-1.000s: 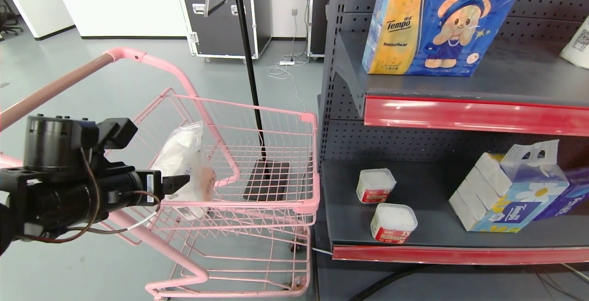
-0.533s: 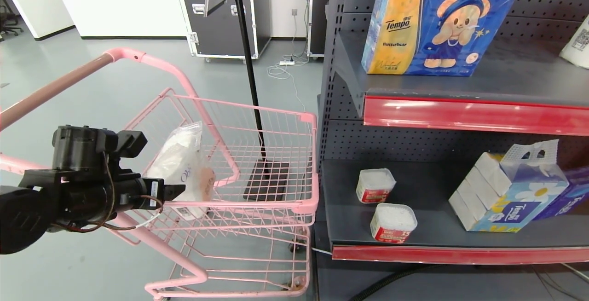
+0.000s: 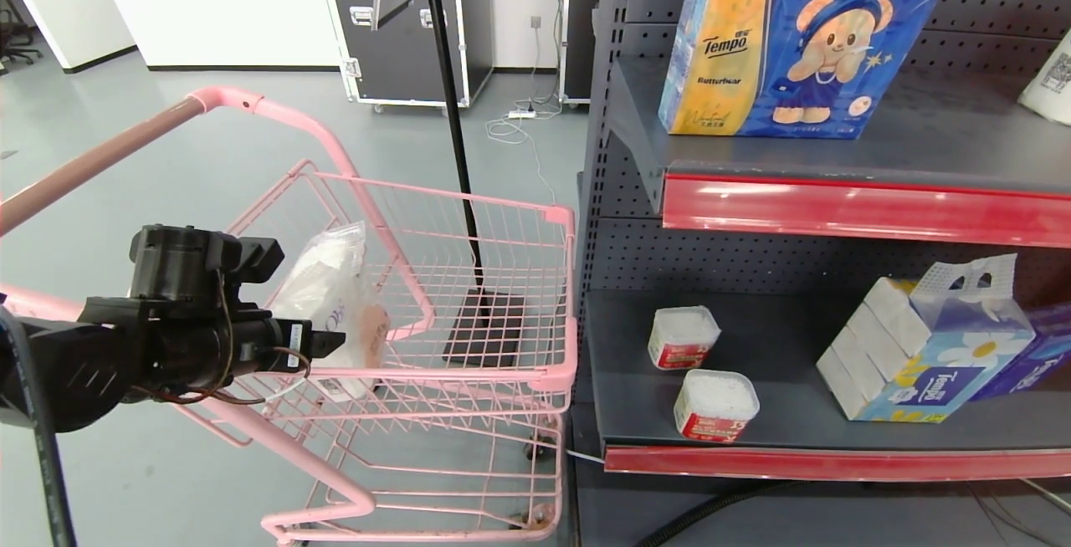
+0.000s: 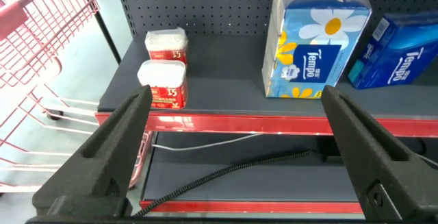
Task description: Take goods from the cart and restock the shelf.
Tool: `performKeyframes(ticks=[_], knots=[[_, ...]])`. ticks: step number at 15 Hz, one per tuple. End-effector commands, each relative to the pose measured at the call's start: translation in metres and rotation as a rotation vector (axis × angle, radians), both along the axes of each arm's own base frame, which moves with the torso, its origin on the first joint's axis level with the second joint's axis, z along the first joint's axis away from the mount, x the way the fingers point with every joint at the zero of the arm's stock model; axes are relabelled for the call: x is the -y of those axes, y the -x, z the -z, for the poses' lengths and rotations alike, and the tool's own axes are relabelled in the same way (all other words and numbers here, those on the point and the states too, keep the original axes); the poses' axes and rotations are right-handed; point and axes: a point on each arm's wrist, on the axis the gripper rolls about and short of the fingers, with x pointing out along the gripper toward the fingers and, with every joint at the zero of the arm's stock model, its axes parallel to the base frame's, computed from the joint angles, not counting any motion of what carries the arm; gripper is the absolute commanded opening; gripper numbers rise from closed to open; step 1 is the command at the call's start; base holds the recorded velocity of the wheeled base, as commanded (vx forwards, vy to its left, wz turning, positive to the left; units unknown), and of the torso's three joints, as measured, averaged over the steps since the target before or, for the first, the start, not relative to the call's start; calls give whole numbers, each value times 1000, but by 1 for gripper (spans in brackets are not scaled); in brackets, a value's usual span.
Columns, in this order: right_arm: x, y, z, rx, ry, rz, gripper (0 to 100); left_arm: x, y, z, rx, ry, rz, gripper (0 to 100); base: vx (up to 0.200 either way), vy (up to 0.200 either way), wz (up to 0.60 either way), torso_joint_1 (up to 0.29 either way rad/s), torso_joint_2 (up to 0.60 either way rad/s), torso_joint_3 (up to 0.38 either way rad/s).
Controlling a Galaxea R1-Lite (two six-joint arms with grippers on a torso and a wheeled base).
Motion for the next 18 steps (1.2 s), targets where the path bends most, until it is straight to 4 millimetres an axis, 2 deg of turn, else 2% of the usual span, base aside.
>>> performKeyframes(ticks=[1, 7, 15, 18], knots=[[0, 0, 0, -1, 0, 0, 100, 4, -6, 1, 0, 2, 10, 100, 0, 0, 0, 0, 0, 0], [0, 0, 0, -3, 0, 0, 100, 11, -19, 16, 10, -18, -4, 100, 0, 0, 0, 0, 0, 0], [0, 0, 0, -1, 0, 0, 100, 12, -20, 25, -18, -14, -20, 100, 0, 0, 0, 0, 0, 0], [0, 0, 0, -1, 0, -2, 100, 14, -32, 28, 1, -7, -22, 100, 0, 0, 0, 0, 0, 0]])
